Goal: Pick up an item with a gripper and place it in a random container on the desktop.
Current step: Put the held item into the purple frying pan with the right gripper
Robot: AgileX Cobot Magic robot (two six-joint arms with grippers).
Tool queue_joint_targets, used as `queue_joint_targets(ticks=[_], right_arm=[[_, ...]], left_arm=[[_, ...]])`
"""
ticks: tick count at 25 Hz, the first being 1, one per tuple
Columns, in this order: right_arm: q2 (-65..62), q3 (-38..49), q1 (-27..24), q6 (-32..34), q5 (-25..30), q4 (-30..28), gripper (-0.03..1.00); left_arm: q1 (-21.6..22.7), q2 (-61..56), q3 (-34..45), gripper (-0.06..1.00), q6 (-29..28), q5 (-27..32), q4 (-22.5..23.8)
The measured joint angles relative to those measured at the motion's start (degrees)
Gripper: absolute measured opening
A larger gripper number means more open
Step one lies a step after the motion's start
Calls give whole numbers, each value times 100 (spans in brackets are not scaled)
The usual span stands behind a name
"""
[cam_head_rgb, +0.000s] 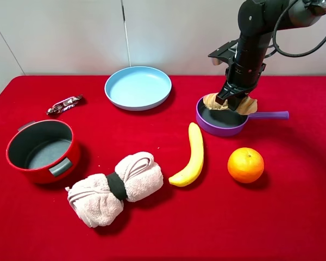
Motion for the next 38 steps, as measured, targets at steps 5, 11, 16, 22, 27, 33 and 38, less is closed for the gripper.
queue_joint_targets(ticks=[5, 11, 16, 22, 27, 33, 38], right_arm=[[124, 0, 0, 0, -108, 5, 15], [171, 0, 0, 0, -213, 5, 15], [171, 0, 0, 0, -289, 5, 15], [171, 0, 0, 0, -295, 5, 15], [171, 0, 0, 5, -295, 5, 15], [171, 0, 0, 5, -295, 5, 15], [171, 0, 0, 5, -295, 5, 19]], left_arm=[[0, 0, 0, 99, 0, 0, 0], [0, 0, 0, 99, 0, 0, 0], [0, 0, 0, 99, 0, 0, 0], [0, 0, 0, 99, 0, 0, 0], [0, 0, 0, 99, 0, 0, 0], [0, 0, 0, 99, 0, 0, 0], [0, 0, 0, 99, 0, 0, 0]])
